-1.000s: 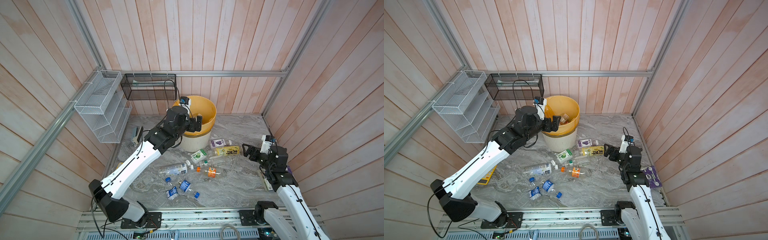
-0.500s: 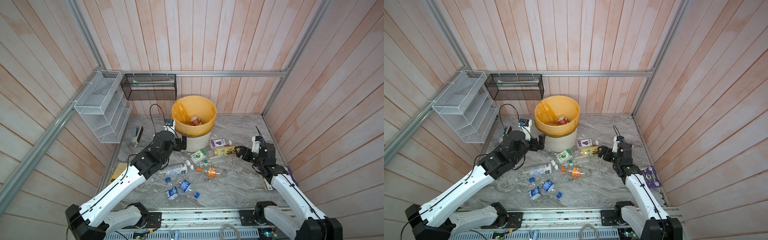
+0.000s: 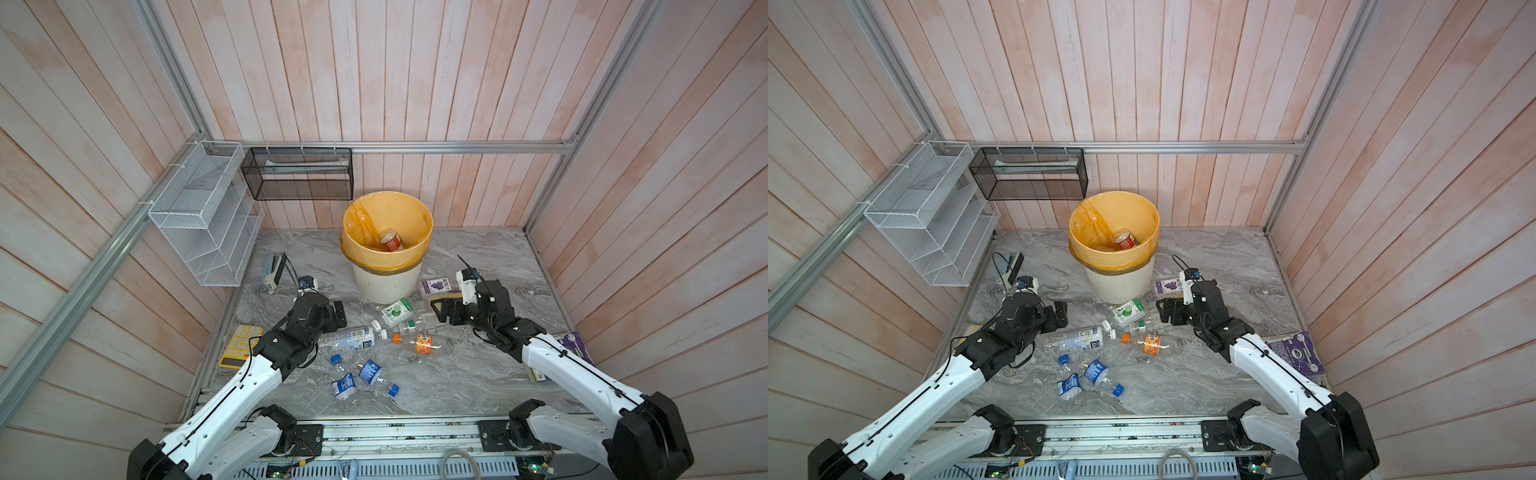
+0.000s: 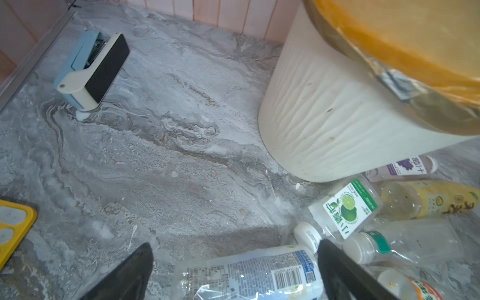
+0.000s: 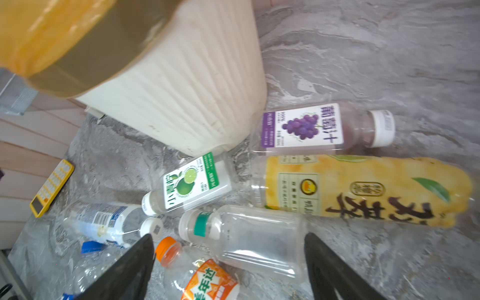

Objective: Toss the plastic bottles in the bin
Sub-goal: 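Withdraw the left gripper while the right gripper reaches to the orange-cap bottle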

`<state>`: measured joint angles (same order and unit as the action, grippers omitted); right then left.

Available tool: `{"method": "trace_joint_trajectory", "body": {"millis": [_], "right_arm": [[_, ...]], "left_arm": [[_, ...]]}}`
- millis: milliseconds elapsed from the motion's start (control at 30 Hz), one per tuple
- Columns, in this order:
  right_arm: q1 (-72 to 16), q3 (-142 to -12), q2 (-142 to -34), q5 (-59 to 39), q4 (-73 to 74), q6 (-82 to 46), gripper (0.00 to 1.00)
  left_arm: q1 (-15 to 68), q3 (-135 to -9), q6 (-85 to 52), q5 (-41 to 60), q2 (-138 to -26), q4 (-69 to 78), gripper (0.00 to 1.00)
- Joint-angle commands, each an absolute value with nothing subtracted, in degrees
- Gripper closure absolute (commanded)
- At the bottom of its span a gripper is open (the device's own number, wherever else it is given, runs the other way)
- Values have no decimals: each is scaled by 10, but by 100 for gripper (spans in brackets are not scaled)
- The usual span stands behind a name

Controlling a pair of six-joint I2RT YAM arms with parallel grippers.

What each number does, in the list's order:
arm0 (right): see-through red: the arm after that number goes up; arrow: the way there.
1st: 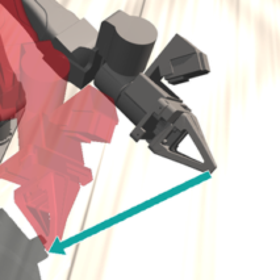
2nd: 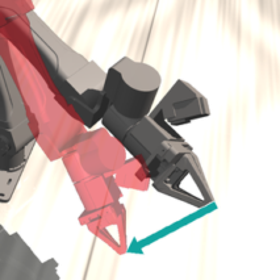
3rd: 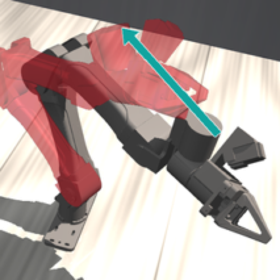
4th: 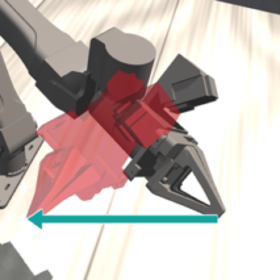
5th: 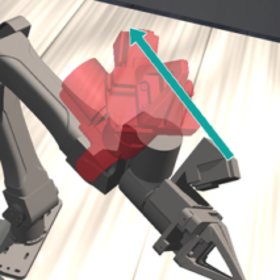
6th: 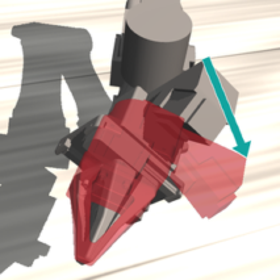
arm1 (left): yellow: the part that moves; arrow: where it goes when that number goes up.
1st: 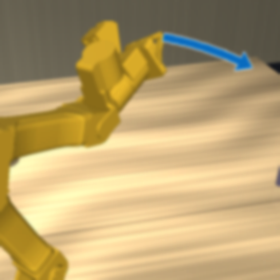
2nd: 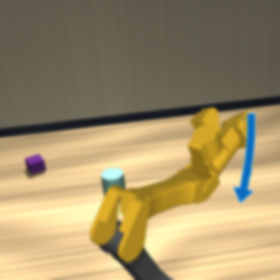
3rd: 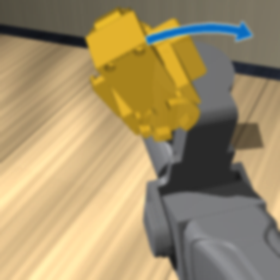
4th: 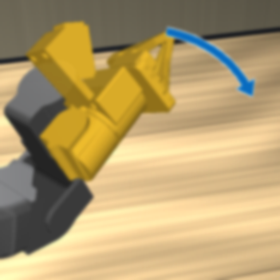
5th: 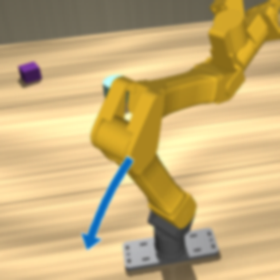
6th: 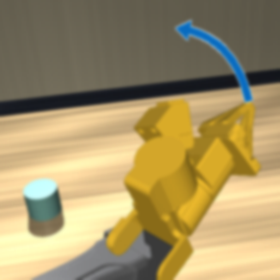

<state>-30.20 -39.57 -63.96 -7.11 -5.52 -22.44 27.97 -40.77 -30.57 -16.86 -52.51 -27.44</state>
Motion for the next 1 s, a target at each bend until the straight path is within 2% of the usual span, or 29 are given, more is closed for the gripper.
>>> {"method": "trace_joint_trajectory", "body": {"millis": [0, 233, 567, 967], "right_arm": [[-333, -403, -642, -56, -108, -170, 10], [-412, -394, -670, -62, -130, -130, 11], [-476, -468, -815, -19, -193, -59, 14], [-515, -477, -878, -5, -227, -33, 24]], "left_arm": [[254, -395, -332, -139, -495, -253, 0], [192, -390, -334, -95, -482, -247, 0], [191, -384, -352, -77, -479, -243, 0], [190, -382, -354, -83, -465, -257, 0]]}}
